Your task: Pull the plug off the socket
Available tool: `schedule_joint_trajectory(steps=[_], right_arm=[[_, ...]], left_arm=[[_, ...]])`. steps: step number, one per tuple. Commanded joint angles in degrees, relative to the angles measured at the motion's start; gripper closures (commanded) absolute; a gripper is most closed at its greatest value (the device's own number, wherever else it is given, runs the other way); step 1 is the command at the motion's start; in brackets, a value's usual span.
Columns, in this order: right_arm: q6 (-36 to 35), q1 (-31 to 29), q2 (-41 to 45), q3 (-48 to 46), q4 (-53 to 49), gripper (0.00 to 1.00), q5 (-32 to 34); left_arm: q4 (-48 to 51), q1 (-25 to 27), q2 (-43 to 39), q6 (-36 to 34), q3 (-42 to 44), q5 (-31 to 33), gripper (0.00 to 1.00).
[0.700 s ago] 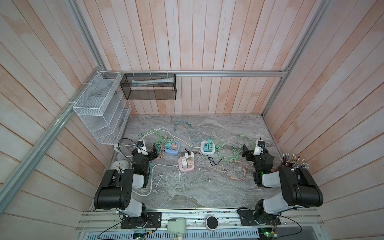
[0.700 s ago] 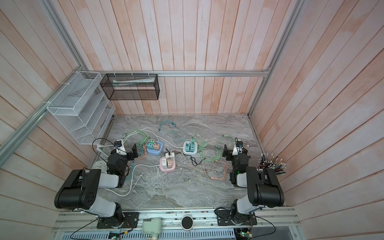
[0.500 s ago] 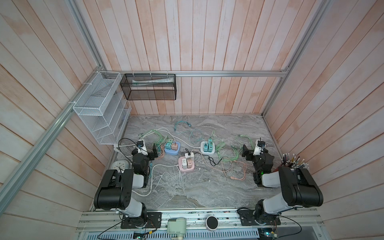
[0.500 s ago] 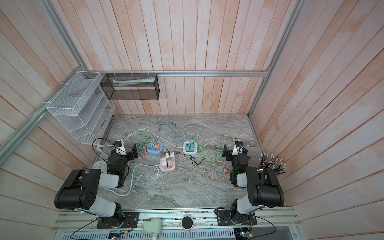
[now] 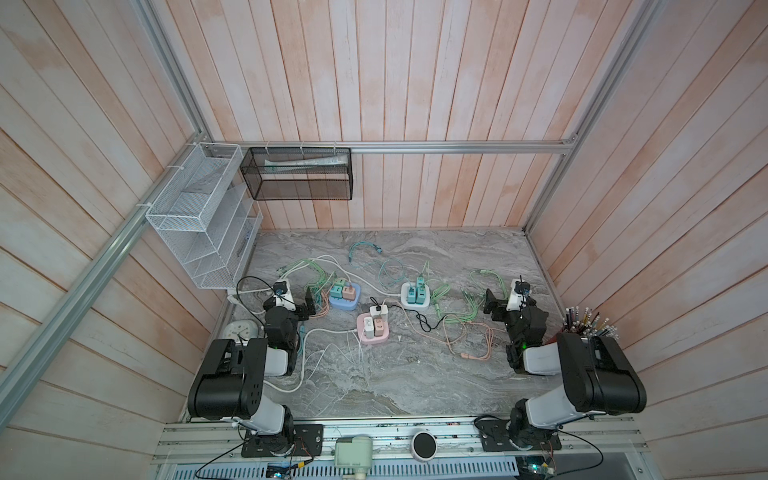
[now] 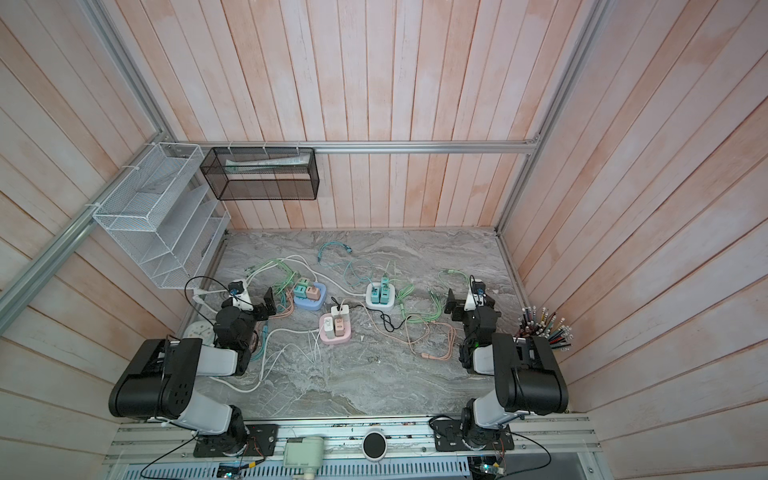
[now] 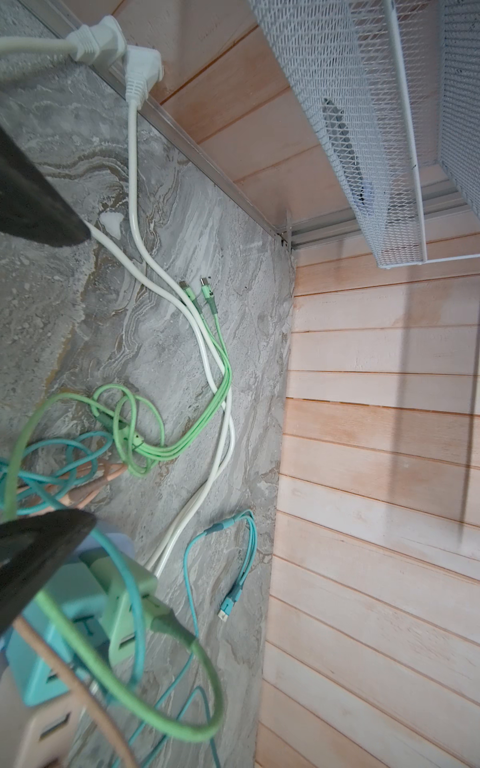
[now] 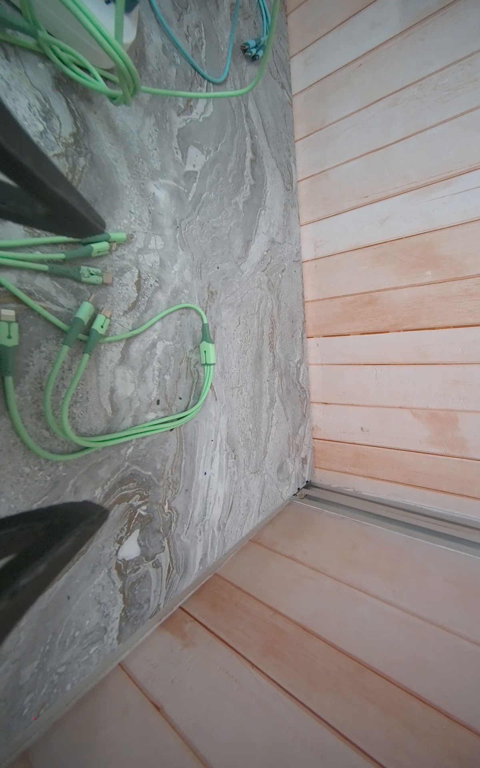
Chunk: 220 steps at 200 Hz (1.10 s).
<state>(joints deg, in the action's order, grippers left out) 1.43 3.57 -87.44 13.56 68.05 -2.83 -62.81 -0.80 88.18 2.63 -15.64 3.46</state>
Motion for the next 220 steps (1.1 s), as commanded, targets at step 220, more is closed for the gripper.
schedule_joint_trajectory(steps=[220], right_arm=[[13.7, -7.4, 21.0, 10.8, -31.2, 0.11, -15.5]], left_arm=[[51.2, 8.2, -30.6, 12.0, -15.1, 6.7, 0.00]])
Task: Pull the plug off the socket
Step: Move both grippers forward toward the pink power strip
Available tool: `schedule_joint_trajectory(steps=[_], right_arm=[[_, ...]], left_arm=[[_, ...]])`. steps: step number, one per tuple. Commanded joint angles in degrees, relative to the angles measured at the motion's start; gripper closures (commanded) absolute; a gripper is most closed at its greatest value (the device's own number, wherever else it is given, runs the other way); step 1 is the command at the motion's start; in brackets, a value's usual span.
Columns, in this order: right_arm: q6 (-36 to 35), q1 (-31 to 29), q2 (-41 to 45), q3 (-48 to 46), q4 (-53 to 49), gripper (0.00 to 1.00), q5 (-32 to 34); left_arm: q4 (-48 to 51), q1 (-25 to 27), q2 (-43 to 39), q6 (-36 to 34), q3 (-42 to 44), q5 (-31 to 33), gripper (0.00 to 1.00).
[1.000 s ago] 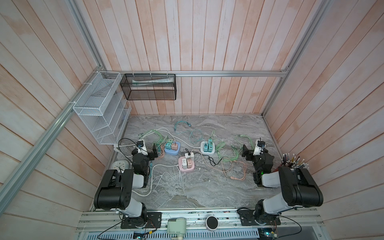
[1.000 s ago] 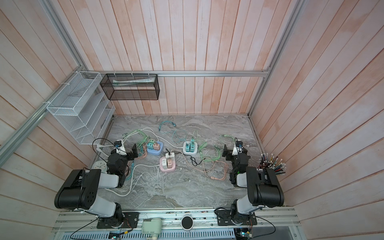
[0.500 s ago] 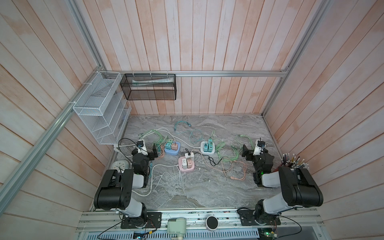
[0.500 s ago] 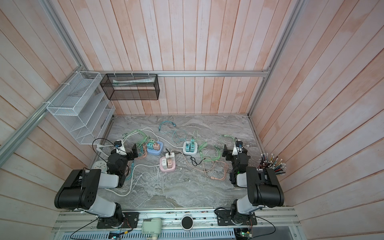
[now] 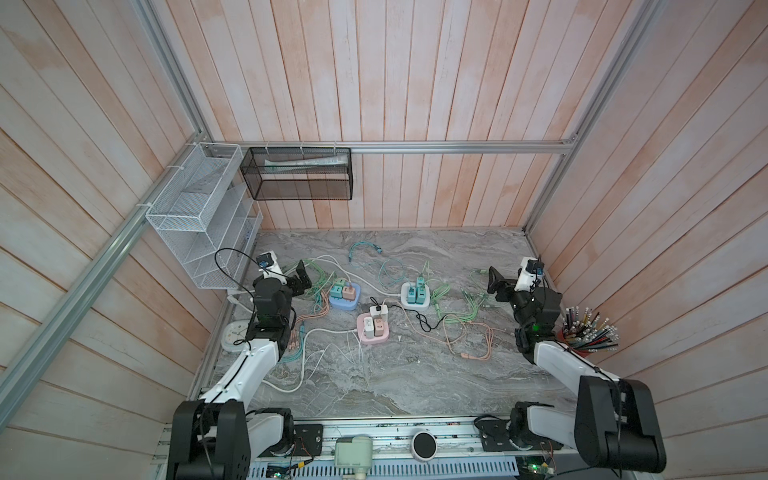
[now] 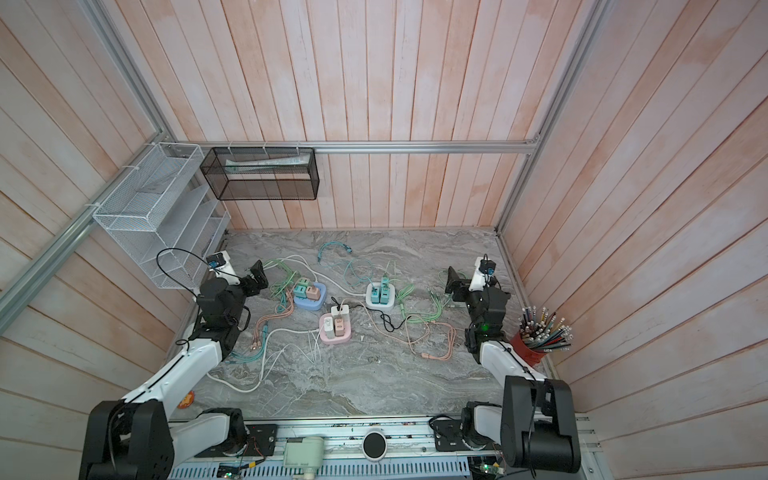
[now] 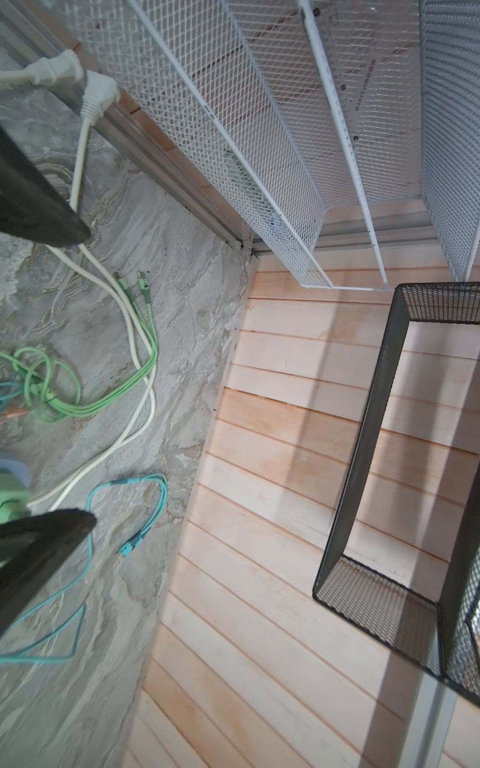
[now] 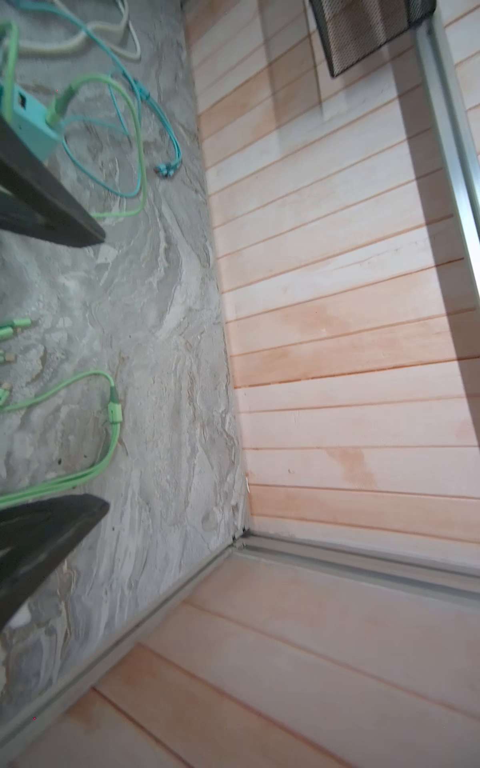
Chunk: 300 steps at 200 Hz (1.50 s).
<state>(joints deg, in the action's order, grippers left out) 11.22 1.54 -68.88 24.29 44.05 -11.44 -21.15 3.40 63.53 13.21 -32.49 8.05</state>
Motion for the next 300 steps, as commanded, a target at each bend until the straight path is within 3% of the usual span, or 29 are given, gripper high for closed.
schedule_joint_trajectory(steps=[1, 54, 104, 141, 197, 300], right_arm=[[3.8, -6.1, 2.6, 0.3, -7.8, 0.12, -6.6], [7.8, -24.6, 4.8, -1.0, -11.0, 0.18, -1.3], [10.9, -35.4, 0.4, -1.1, -8.6, 0.24, 0.7], [15.5, -37.7, -6.9, -0.8, -3.0, 0.31, -3.1], [18.2, -38.3, -15.6, 1.0, 0.1, 0.36, -5.9], [18.1, -38.0, -17.5, 0.7, -1.8, 0.38, -5.7]], left_arm=[[9.7, 4.3, -6.3, 1.4, 1.9, 2.2, 0.00], [15.4, 17.8, -17.8, 1.4, 8.2, 5.5, 0.00], [17.3, 28.1, -17.2, 1.2, 10.5, 5.7, 0.00], [15.9, 33.0, -14.0, 3.6, 12.4, 5.4, 0.00], [13.6, 33.1, -7.0, 1.3, 11.2, -7.5, 0.05], [6.0, 33.2, 5.4, 1.4, 8.7, -20.2, 0.19]])
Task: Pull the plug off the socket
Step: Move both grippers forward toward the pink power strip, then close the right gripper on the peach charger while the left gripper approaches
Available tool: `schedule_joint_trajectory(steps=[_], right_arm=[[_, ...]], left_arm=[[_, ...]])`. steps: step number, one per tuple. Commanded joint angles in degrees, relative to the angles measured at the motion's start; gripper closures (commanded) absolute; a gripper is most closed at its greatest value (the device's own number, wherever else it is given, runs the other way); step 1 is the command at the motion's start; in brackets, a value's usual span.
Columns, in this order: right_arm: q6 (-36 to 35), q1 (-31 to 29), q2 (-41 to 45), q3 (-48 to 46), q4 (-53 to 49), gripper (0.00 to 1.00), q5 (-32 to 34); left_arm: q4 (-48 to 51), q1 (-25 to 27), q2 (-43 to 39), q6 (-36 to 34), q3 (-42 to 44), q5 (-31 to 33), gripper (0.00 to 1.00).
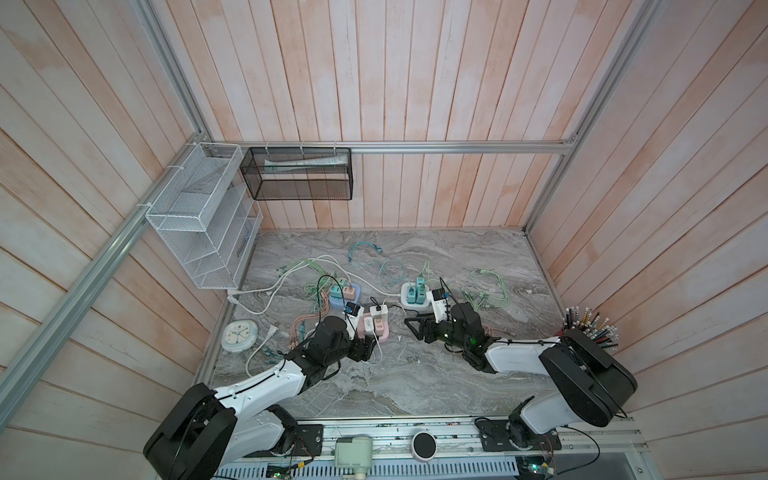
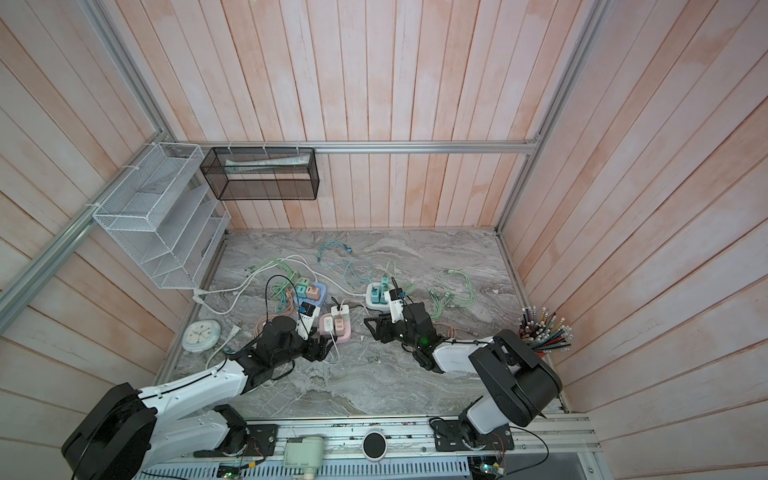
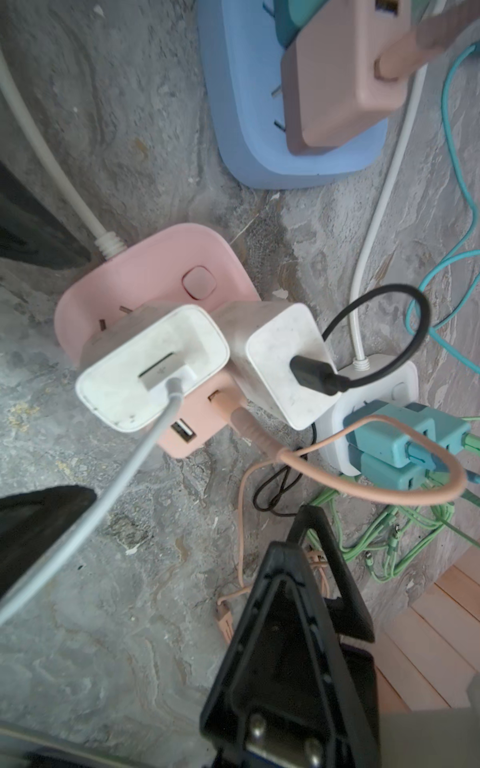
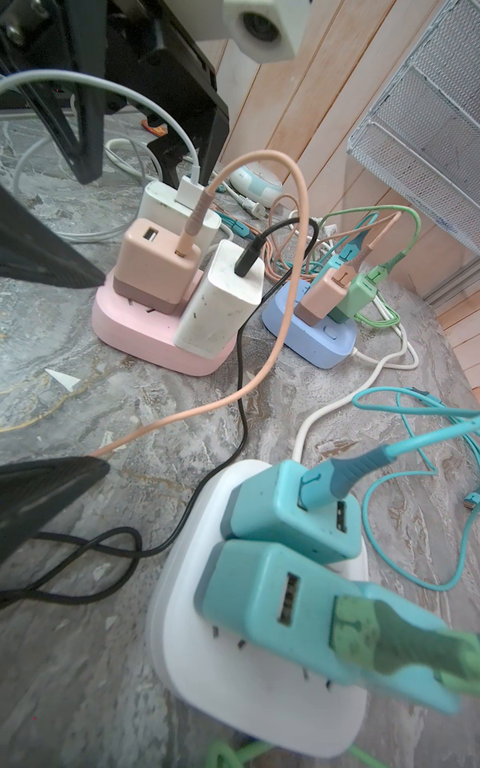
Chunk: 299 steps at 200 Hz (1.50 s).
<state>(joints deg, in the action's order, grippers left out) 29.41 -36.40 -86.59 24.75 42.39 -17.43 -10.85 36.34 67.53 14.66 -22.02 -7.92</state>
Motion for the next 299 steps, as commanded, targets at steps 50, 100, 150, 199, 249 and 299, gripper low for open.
schedule_joint_trajectory(steps=[50, 100, 150, 199, 249, 299], right_arm=[[-0.1, 2.0, 2.7, -1.3, -1.2, 0.38, 1.2], [-0.3, 4.4, 5.1, -2.7, -2.3, 0.38, 1.3], [-0.3, 5.9, 7.0, -3.9, -2.9, 0.38, 0.8], [-0.5, 5.9, 5.8, -3.9, -2.1, 0.38, -2.4], [1.0, 6.0, 0.8, -0.8, 0.3, 0.51, -8.5], [4.1, 5.5, -4.0, 1.0, 4.7, 0.58, -11.7]], left_arm=[[-4.4, 1.4, 2.8, -1.3, -3.1, -4.5, 0.23], [-7.1, 3.3, 6.8, -0.8, -4.9, -4.7, 0.26], [-9.5, 6.7, 12.8, -0.8, -9.0, -4.8, 0.27], [-9.5, 7.6, 14.4, -2.0, -10.8, -4.6, 0.26], [-4.0, 6.9, 10.5, -5.5, -8.4, 1.7, 0.26], [-4.4, 4.4, 9.0, -7.4, -7.0, 0.8, 0.26]])
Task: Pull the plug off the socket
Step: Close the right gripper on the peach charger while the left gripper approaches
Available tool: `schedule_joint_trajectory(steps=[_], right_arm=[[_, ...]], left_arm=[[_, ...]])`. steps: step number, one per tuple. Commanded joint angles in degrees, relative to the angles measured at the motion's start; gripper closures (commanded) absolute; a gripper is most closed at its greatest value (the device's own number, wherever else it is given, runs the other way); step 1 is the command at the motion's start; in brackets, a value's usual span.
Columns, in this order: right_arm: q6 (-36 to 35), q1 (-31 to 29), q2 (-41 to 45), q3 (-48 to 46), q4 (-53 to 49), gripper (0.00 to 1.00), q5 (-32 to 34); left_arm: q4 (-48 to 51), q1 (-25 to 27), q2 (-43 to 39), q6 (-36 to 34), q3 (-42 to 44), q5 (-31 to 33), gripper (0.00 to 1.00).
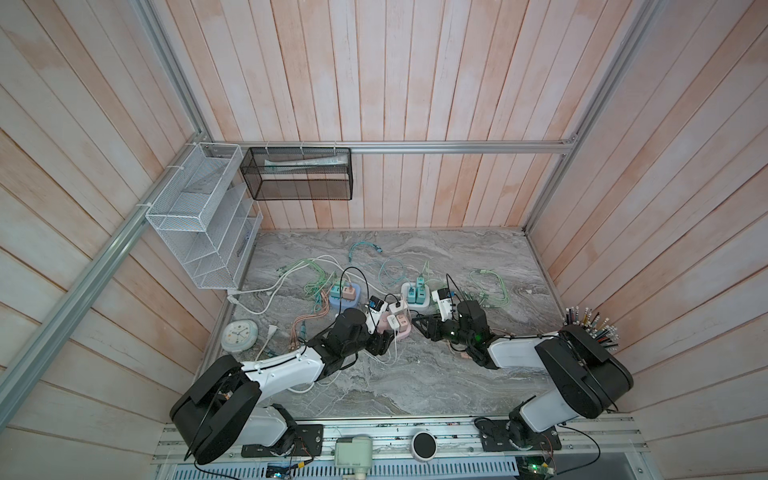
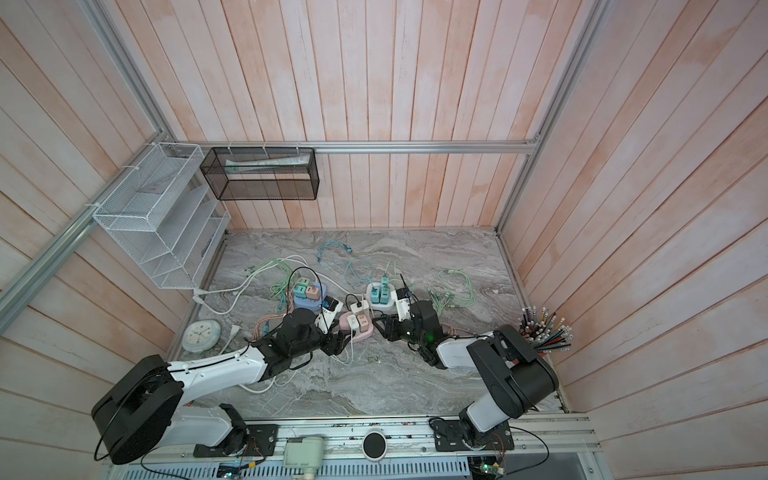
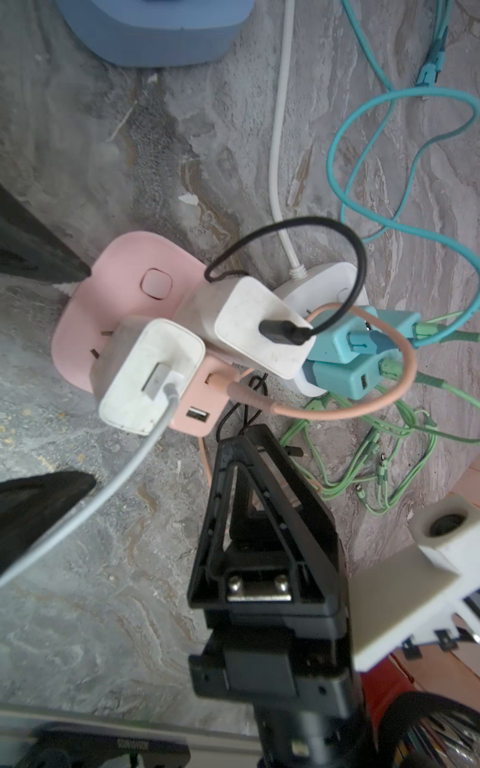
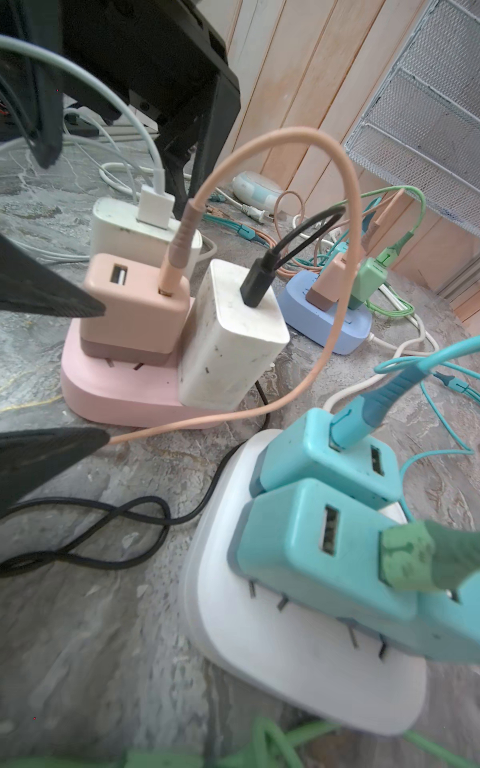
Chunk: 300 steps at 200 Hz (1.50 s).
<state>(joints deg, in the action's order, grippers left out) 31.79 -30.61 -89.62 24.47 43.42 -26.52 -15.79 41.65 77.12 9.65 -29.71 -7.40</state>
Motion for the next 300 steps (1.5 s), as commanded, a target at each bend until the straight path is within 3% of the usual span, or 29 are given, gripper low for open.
schedule_joint_trajectory(steps=[1, 163, 300], right_arm=[[1.7, -0.3, -1.0, 1.3, 3.7, 0.58, -2.5], [0.3, -0.9, -4.9, 5.1, -1.4, 0.64, -3.3], [0.3, -0.6, -5.3, 3.4, 0.5, 0.65, -6.5]], left_arm=[[0.6, -1.0, -0.5, -2.5, 0.7, 0.3, 0.26], [-4.2, -2.9, 12.0, -12.7, -6.0, -9.2, 0.26], [-4.3, 0.7, 18.3, -12.7, -9.5, -9.4, 0.49]])
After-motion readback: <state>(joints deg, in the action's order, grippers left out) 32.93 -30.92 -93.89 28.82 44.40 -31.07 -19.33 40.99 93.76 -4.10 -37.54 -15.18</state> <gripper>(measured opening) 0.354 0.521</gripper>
